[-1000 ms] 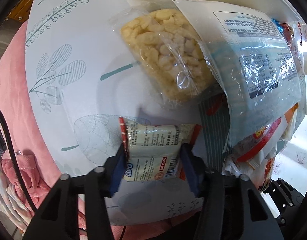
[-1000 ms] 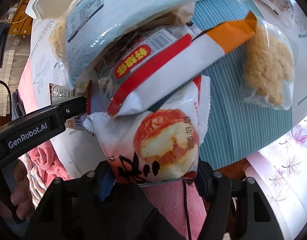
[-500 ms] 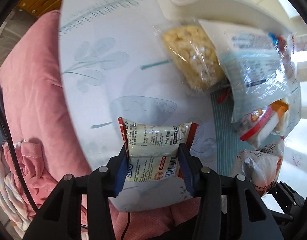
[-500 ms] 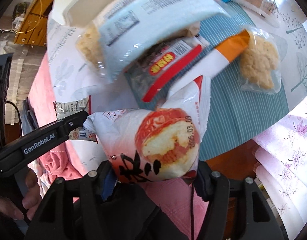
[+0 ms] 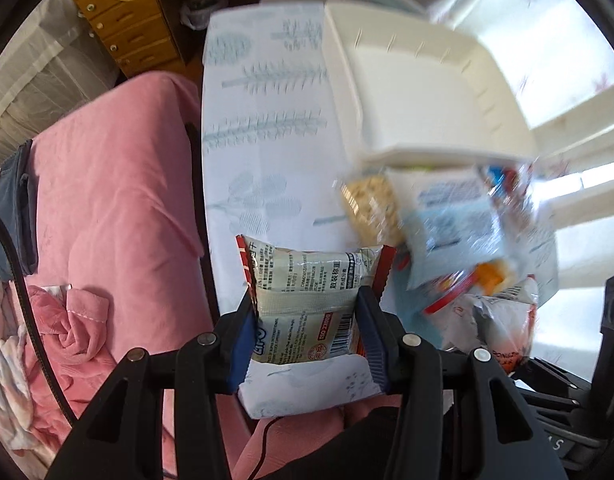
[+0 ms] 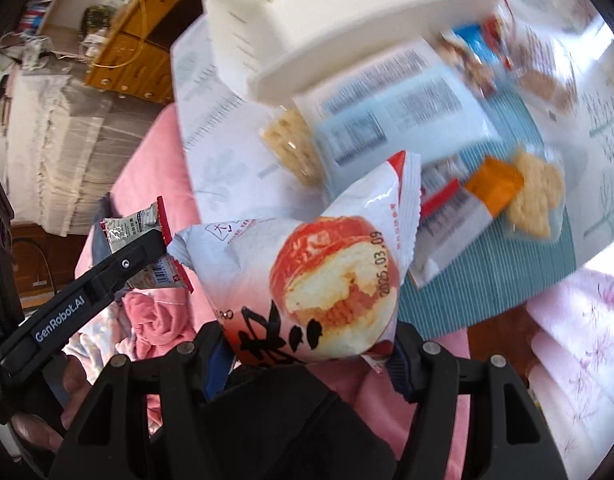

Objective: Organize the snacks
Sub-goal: 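Carry both packets into the white tray and open both tools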

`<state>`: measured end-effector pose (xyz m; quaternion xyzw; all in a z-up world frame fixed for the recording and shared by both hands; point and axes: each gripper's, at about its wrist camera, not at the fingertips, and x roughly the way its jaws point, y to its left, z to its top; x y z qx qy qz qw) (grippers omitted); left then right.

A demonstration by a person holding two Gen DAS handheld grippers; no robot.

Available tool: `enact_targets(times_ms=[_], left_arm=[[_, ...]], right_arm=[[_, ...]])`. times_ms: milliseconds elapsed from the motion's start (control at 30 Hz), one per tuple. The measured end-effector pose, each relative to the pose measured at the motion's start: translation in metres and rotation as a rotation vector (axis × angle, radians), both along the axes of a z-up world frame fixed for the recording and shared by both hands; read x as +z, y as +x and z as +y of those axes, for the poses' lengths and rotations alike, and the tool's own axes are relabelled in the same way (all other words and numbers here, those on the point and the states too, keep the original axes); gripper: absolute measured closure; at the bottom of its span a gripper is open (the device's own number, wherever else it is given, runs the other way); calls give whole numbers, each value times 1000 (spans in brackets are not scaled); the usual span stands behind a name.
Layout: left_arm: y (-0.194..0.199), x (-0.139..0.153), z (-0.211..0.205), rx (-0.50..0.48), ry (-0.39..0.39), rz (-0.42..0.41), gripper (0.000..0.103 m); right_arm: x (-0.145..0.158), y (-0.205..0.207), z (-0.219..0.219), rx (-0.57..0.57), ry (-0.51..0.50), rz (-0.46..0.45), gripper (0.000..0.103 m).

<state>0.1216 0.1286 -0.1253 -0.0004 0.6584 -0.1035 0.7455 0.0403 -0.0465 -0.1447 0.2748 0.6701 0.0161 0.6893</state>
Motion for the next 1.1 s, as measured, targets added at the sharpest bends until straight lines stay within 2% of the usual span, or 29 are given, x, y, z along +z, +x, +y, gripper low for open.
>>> enact_targets(times_ms=[300,567,867,1100], left_arm=[[18,59,-21,63,-57,-135,57],[38,85,-55,90,-103,-223,57],[70,83,-100,117,-155,-269,57],[99,71,-133,129,-187,-300,57]], right_arm=[[45,32,-31,53,11,-106,39],[64,68,-67,97,-8,-163,39],[76,108,-117,120,-23,-227,39],[72,139,-151,128,-47,-276,39]])
